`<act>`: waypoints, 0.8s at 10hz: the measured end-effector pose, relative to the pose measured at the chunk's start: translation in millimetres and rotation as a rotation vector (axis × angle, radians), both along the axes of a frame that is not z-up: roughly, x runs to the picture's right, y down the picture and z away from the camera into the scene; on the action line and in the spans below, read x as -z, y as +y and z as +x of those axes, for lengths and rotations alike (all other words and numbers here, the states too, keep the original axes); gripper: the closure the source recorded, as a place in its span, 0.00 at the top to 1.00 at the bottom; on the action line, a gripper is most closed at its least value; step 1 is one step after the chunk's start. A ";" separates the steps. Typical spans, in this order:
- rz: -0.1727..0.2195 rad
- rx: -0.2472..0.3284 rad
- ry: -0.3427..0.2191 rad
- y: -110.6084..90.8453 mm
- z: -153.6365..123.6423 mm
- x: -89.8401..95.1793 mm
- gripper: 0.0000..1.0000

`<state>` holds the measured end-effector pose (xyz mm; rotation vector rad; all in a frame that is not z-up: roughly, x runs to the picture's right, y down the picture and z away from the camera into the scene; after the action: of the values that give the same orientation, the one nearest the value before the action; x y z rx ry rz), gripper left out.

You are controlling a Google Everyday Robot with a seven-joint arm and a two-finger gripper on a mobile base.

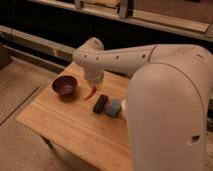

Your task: Place the pepper in the ceramic cup

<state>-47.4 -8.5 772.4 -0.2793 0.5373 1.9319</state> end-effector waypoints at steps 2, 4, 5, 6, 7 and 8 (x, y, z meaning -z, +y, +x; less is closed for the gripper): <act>0.000 0.000 -0.002 0.2 -1.0 0.1 0.00; 0.000 0.001 -0.003 0.3 -1.8 0.2 0.00; 0.000 0.001 -0.002 0.3 -1.6 0.1 0.00; 0.000 0.001 -0.002 0.3 -1.5 0.1 0.00; -0.001 0.001 -0.002 0.6 -1.4 -0.1 0.00; -0.002 0.001 -0.002 1.2 -1.3 -0.7 0.00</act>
<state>-48.7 -7.3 773.1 -0.2820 0.5386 1.9299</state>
